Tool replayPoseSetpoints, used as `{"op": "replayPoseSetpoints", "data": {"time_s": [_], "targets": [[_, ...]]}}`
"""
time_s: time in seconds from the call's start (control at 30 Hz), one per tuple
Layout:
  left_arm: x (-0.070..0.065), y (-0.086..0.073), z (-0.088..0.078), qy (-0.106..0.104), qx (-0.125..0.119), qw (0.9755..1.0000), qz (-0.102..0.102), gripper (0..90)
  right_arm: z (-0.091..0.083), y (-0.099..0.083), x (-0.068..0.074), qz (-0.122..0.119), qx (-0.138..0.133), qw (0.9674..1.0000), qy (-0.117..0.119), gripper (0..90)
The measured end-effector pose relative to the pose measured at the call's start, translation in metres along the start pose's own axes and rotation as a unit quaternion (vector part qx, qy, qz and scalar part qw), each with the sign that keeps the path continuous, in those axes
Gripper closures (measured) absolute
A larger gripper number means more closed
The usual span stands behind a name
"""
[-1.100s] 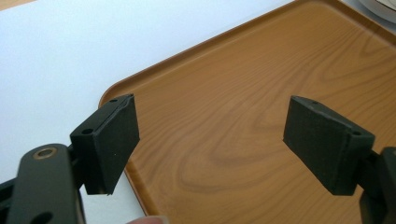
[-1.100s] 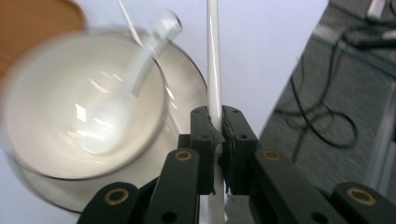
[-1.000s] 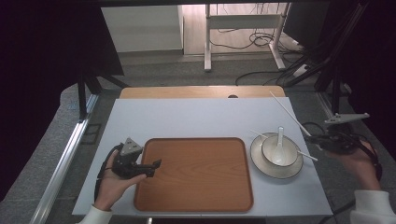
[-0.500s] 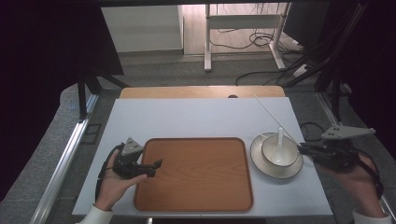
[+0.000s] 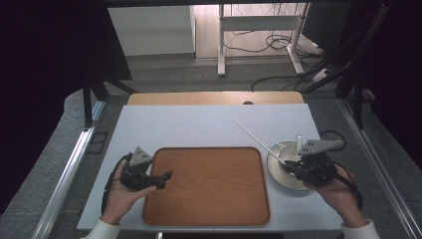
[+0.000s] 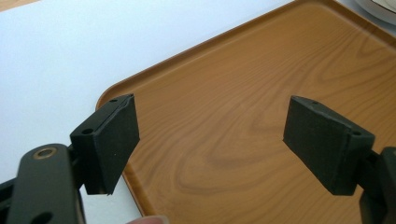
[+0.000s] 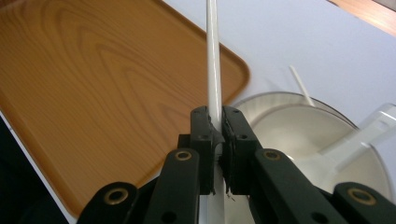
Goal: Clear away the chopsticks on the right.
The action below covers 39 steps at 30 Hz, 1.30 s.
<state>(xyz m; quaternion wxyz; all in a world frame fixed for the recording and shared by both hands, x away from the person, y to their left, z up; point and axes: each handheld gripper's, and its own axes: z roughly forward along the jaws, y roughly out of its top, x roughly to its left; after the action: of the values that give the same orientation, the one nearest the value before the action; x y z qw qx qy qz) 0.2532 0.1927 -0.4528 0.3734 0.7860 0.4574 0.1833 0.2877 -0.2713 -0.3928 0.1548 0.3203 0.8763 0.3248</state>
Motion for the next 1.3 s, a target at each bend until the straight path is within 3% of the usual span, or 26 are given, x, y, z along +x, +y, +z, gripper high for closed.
{"op": "replayPoseSetpoints", "data": {"time_s": [0.17, 0.43, 1.0, 1.3], "targets": [[0.0, -0.001, 0.0, 0.001, 0.001, 1.0, 0.0, 18.0, 0.018, 0.007, 0.017, -0.015, 0.004, 0.9997, 0.019, 84.0], [0.0, -0.002, 0.0, 0.001, 0.003, 1.0, 0.002, 18.0, 0.035, 0.006, 0.03, -0.022, 0.022, 0.9988, 0.038, 84.0], [0.0, -0.005, 0.003, 0.001, 0.008, 1.0, 0.002, 18.0, 0.063, 0.001, 0.047, -0.034, 0.066, 0.9961, 0.046, 83.9], [0.0, -0.005, 0.004, 0.001, 0.011, 0.9999, 0.006, 18.0, 0.086, -0.001, 0.06, -0.051, 0.108, 0.9918, 0.045, 83.8]]}}
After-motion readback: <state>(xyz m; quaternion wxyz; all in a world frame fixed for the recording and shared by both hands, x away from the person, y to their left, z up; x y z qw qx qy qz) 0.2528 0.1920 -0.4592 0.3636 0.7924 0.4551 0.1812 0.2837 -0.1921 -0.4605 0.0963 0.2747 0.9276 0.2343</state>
